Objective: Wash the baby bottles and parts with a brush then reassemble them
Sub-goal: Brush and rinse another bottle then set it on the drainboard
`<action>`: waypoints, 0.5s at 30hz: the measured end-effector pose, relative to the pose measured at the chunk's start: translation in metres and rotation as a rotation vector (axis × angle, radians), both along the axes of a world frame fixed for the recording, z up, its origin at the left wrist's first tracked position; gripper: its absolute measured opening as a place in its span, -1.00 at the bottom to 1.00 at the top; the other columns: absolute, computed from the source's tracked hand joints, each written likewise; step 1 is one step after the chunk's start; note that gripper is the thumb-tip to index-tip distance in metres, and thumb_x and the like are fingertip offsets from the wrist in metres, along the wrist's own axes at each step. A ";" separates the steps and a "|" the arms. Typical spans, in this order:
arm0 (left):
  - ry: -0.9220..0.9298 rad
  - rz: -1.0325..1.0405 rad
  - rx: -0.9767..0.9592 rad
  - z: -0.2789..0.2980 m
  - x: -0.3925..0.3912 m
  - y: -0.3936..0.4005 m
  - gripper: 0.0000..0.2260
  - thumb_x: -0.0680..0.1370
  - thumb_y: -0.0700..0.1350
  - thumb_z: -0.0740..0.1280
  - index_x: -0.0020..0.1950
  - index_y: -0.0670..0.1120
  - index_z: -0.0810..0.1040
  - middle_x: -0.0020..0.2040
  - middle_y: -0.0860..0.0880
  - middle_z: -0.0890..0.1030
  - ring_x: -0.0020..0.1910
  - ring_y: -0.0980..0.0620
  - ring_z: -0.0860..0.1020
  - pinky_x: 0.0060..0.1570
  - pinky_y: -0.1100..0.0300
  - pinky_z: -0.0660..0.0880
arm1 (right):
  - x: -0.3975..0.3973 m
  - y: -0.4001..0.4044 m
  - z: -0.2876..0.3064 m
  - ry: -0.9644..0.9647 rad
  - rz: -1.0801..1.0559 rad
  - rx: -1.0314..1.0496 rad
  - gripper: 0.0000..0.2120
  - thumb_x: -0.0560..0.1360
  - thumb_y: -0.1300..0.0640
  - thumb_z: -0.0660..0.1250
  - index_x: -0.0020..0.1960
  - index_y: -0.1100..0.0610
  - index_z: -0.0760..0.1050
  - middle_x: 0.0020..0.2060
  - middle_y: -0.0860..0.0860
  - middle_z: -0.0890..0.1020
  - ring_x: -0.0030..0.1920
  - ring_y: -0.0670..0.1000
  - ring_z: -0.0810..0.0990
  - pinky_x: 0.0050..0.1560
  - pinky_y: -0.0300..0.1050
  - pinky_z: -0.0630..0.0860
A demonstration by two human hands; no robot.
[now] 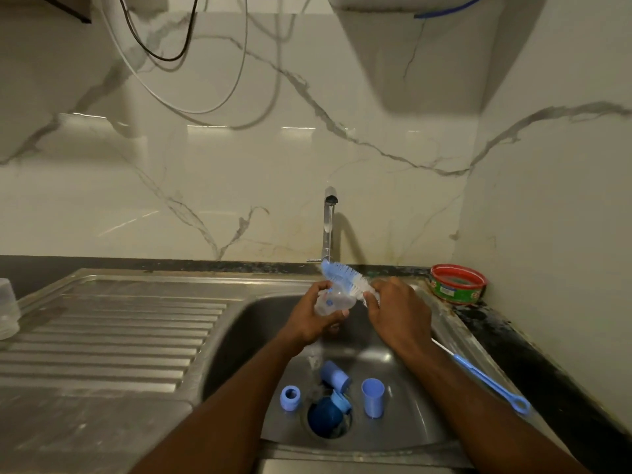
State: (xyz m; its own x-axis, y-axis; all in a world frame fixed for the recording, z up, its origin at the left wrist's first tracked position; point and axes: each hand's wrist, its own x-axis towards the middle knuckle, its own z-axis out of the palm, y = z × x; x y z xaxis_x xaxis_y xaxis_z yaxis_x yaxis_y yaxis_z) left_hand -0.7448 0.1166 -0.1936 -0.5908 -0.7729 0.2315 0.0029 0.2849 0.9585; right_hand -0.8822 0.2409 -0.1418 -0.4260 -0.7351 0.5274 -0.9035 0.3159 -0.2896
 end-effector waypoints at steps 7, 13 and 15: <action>0.146 -0.074 0.430 0.018 -0.012 0.021 -0.74 0.67 -0.04 0.24 0.35 -0.04 0.46 0.23 -0.23 0.54 0.04 -0.12 0.54 -0.05 0.09 0.55 | -0.004 0.004 0.003 -0.040 -0.077 -0.003 -0.75 0.65 -0.07 0.22 0.25 -0.03 0.55 0.06 -0.01 0.60 0.00 0.06 0.63 -0.19 -0.11 0.38; 0.214 0.043 0.388 0.025 -0.007 0.022 -0.82 0.68 -0.13 0.25 0.22 -0.12 0.58 0.14 -0.15 0.64 0.13 -0.10 0.63 0.13 0.06 0.60 | 0.003 0.008 0.013 0.044 -0.001 0.024 -0.78 0.68 0.00 0.16 0.25 0.03 0.47 0.16 0.01 0.49 -0.04 0.01 0.58 -0.16 -0.15 0.36; 0.203 0.084 0.337 0.019 -0.004 0.016 -0.78 0.66 -0.09 0.30 0.25 -0.14 0.58 0.13 -0.15 0.68 0.11 -0.09 0.67 0.15 0.03 0.60 | 0.011 0.008 0.014 0.078 0.081 0.071 -0.78 0.68 0.00 0.15 0.25 0.02 0.46 0.17 0.00 0.47 -0.05 0.01 0.57 -0.12 -0.12 0.44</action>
State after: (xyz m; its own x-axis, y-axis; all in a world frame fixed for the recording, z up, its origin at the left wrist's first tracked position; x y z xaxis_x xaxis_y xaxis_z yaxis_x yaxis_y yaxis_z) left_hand -0.7489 0.1324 -0.1744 -0.4905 -0.8692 0.0619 0.1914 -0.0382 0.9808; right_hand -0.8716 0.2487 -0.1282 -0.3236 -0.8020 0.5021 -0.9458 0.2581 -0.1973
